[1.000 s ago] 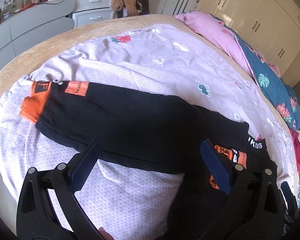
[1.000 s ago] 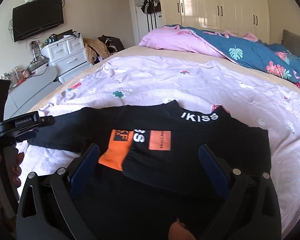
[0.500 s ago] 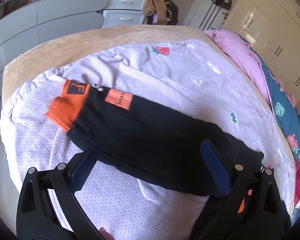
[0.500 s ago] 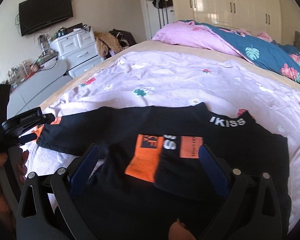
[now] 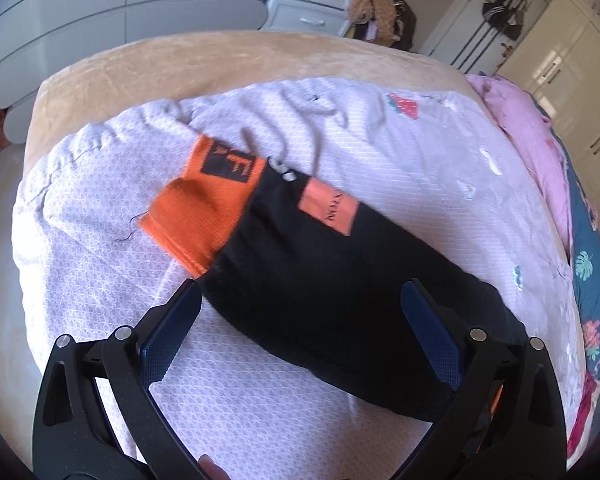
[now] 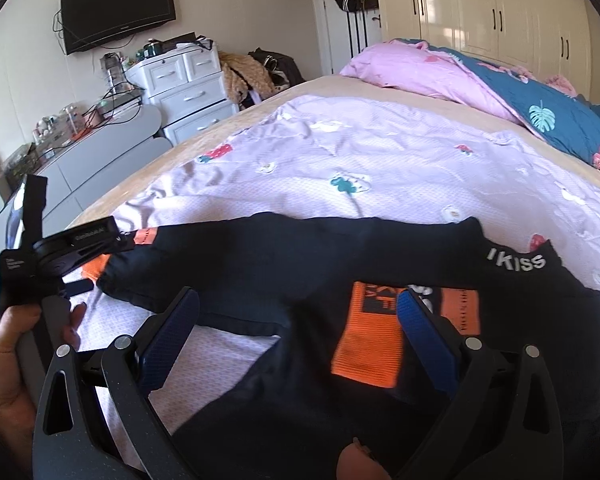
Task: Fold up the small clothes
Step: 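Grasp the orange cuff at the folded side with the left gripper and lift, then fold the held side over the shirt center with the left gripper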
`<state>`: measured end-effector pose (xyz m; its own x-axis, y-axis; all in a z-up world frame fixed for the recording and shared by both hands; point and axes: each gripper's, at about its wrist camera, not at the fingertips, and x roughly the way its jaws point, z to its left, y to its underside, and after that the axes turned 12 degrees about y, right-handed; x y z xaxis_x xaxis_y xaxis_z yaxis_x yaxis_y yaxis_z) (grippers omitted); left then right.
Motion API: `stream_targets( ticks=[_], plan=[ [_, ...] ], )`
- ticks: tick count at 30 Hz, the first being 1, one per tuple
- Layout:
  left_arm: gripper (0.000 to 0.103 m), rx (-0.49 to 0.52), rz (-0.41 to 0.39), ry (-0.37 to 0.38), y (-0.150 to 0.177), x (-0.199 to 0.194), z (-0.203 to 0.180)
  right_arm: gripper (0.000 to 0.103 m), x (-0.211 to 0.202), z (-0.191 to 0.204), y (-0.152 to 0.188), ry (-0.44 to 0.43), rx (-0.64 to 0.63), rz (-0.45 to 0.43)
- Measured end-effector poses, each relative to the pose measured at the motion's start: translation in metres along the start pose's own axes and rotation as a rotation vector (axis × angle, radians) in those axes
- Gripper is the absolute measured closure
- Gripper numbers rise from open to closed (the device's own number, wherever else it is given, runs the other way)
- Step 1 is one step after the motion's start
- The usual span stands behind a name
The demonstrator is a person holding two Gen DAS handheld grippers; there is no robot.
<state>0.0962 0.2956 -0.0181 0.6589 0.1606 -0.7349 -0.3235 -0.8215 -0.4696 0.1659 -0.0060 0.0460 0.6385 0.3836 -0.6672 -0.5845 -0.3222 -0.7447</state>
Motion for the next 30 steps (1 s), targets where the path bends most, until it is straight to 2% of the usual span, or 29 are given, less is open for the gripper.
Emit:
stream_targets(
  ticks=[5,11,12,14,15,16,18,24,30],
  plan=[
    [0.009,-0.052,0.037,-0.01,-0.005,0.016,0.016,0.005,0.002,0.011,0.004,-0.02,-0.024,0.011],
    [0.009,-0.077,0.003,0.003,-0.015,0.023,0.023,0.005,-0.003,0.008,0.008,-0.011,-0.032,0.009],
    [0.013,-0.099,-0.013,0.023,-0.017,0.022,0.028,0.005,-0.005,0.005,0.009,-0.004,-0.031,0.005],
    [0.036,-0.119,-0.037,0.022,-0.02,0.018,0.033,0.005,-0.009,-0.002,0.01,0.004,-0.017,-0.001],
    [0.058,-0.127,-0.052,0.016,-0.021,0.016,0.037,0.005,-0.011,-0.006,0.011,0.005,-0.008,-0.001],
    [0.071,-0.14,-0.057,0.024,-0.022,0.014,0.042,0.005,-0.013,-0.009,0.012,0.006,0.003,-0.001],
    [0.079,-0.147,-0.071,0.043,-0.023,0.01,0.045,0.005,-0.018,-0.018,0.016,0.015,0.017,0.002],
    [0.091,-0.084,-0.106,0.116,-0.023,-0.009,0.028,0.005,-0.032,-0.046,0.036,0.057,0.024,0.007],
    [0.095,-0.018,-0.147,0.185,-0.021,-0.033,0.011,0.005,-0.036,-0.081,0.051,0.109,0.085,0.034]
  ],
)
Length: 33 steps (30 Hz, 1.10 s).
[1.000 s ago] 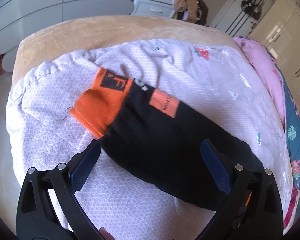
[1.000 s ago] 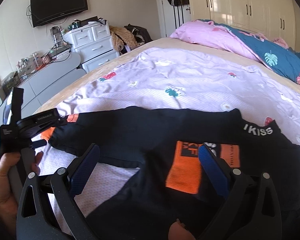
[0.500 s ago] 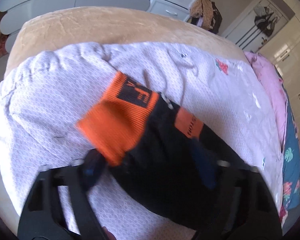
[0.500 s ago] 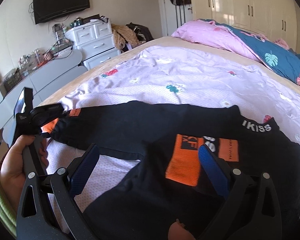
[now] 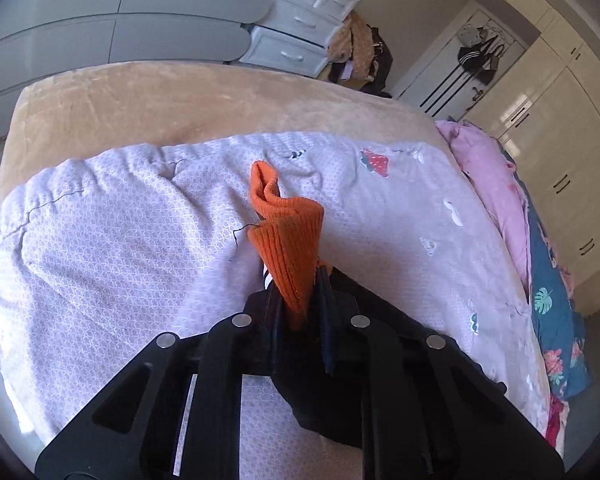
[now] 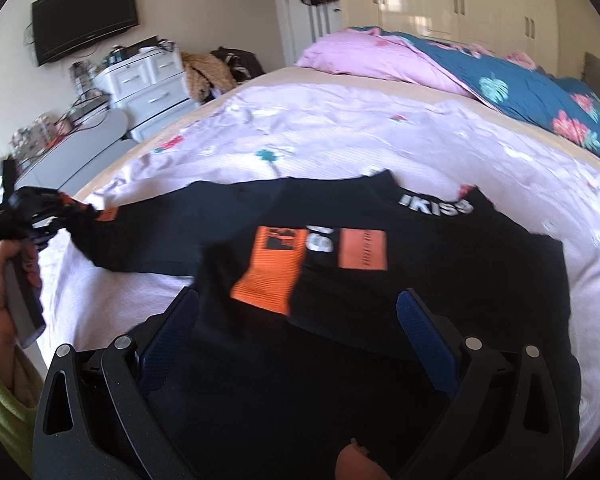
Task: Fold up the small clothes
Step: 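Fold the held side over the shirt center with the left gripper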
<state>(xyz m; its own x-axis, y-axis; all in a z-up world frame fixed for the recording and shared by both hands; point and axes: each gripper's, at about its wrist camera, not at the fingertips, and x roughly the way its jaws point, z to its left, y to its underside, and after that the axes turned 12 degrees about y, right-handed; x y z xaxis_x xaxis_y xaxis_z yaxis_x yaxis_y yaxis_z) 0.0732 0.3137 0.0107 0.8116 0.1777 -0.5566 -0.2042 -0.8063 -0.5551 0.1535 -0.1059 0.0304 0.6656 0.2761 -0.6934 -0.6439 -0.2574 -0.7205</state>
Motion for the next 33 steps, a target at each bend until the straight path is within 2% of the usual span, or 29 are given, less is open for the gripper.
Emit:
stream_targets(
  ticks=[7,18,27,33],
  plan=[
    [0.096,0.039,-0.022,0.085,0.003,-0.021,-0.019,0.005,-0.008,-0.025,-0.001,0.011,0.062,-0.011],
    [0.096,0.148,-0.032,0.227,0.015,-0.036,-0.079,0.005,-0.028,-0.047,0.002,0.024,0.12,-0.043],
    [0.098,0.271,-0.002,0.372,0.046,-0.05,-0.145,0.005,-0.038,-0.069,0.005,0.054,0.185,-0.053],
    [0.098,0.349,0.035,0.414,0.066,-0.048,-0.168,0.005,-0.046,-0.086,0.01,0.07,0.231,-0.062]
  ],
)
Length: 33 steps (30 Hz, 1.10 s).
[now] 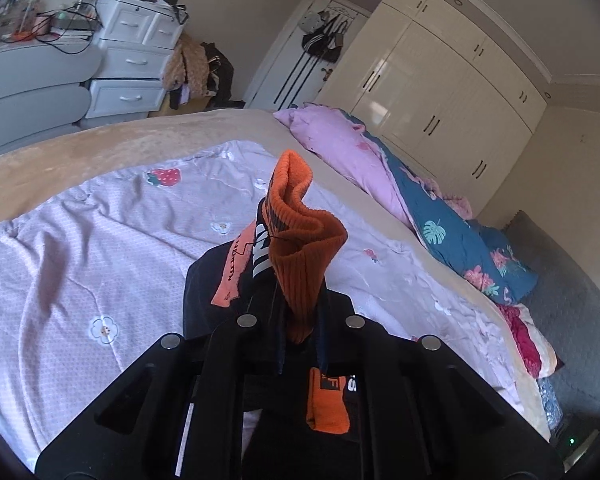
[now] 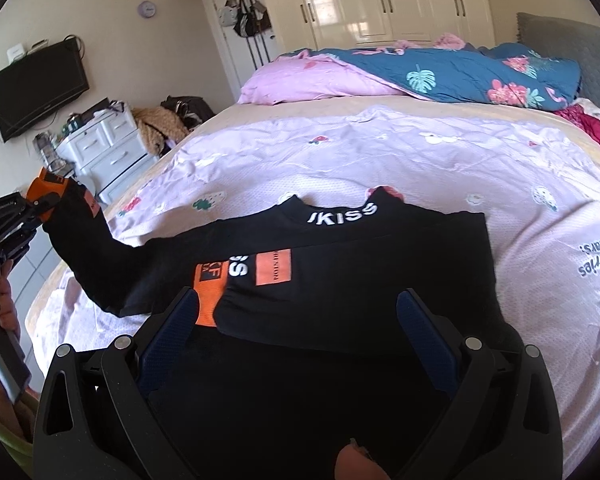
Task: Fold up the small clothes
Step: 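Fold the held side over the shirt center with the left gripper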
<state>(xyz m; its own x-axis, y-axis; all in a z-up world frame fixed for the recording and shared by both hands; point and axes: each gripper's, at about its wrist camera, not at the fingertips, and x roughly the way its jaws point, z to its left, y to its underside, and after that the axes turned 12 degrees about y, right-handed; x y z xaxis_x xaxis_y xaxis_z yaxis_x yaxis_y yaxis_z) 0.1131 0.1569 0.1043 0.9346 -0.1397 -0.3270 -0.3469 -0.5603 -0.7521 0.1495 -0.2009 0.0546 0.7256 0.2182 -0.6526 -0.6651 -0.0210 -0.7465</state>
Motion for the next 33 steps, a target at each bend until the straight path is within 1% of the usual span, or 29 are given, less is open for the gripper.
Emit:
stream_targets(
  ticks=[6,8,13,18,21,25,33],
  plan=[
    [0.098,0.044,0.034,0.07,0.008,0.009,-0.018,0.005,-0.005,-0.017,-0.001,0.034,0.037,-0.005],
    [0.099,0.045,0.061,0.118,0.012,0.017,-0.021,0.005,-0.005,-0.023,-0.002,0.043,0.056,-0.007],
    [0.1,0.077,0.125,0.175,0.029,0.036,-0.036,0.005,-0.004,-0.038,-0.004,0.058,0.097,-0.006],
    [0.1,0.1,0.174,0.213,0.041,0.049,-0.043,0.005,-0.005,-0.049,-0.006,0.066,0.141,-0.008],
    [0.1,0.099,0.227,0.245,0.054,0.062,-0.05,0.005,-0.007,-0.057,-0.007,0.066,0.169,-0.014],
    [0.1,0.116,0.276,0.276,0.067,0.072,-0.059,0.005,-0.008,-0.064,-0.008,0.076,0.188,-0.017],
    [0.1,0.172,0.392,0.312,0.1,0.095,-0.079,0.005,-0.005,-0.082,-0.008,0.101,0.254,-0.002]
  ],
)
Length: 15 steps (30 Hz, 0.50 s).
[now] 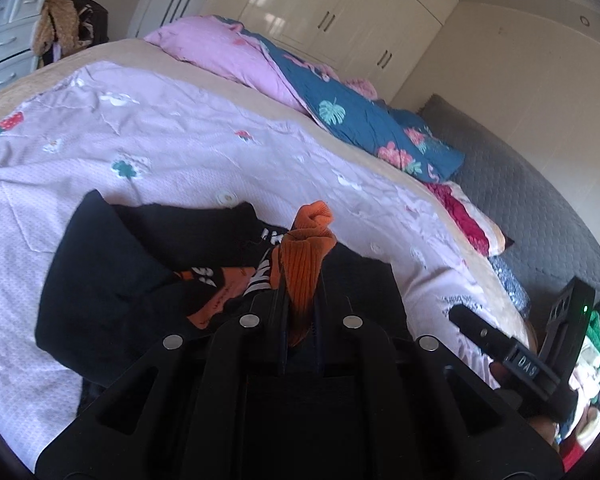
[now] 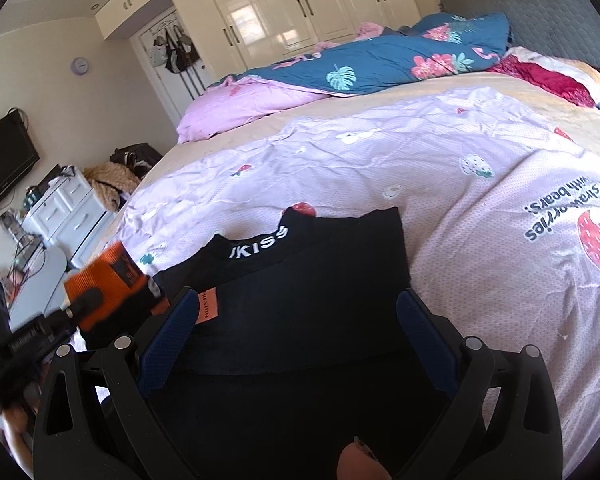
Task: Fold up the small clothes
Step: 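Fold the held side over the shirt center with the left gripper, then grasp the orange cuff of the other folded side with the right gripper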
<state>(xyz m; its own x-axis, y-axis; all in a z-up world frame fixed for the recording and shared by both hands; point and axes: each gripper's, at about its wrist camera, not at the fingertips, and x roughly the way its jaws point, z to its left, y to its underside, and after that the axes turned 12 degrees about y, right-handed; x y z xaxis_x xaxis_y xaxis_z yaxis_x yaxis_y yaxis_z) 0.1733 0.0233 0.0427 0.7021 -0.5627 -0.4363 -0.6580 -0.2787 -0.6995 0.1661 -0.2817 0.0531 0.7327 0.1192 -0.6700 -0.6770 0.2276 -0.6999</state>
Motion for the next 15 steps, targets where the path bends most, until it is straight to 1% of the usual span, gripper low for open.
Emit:
stream_targets(
  ticks=[3,6,9,11,14,15],
  plan=[
    [0.1,0.01,0.049,0.011,0.008,0.013,-0.004,0.005,0.002,-0.005,-0.001,0.011,0.018,0.003],
    [0.1,0.044,0.106,0.01,0.018,0.028,-0.011,0.005,0.004,-0.011,-0.002,0.035,0.031,0.006],
    [0.099,0.067,0.154,0.017,0.026,0.04,-0.017,0.004,0.008,-0.018,-0.002,0.06,0.055,0.02],
    [0.097,0.077,0.193,0.032,0.032,0.048,-0.021,0.005,0.012,-0.022,-0.001,0.08,0.07,0.037],
    [0.087,0.081,0.25,0.075,0.039,0.058,-0.026,0.005,0.021,-0.031,0.001,0.11,0.093,0.071],
    [0.078,0.087,0.273,0.094,0.042,0.061,-0.029,0.004,0.023,-0.035,0.001,0.112,0.104,0.086]
  ],
)
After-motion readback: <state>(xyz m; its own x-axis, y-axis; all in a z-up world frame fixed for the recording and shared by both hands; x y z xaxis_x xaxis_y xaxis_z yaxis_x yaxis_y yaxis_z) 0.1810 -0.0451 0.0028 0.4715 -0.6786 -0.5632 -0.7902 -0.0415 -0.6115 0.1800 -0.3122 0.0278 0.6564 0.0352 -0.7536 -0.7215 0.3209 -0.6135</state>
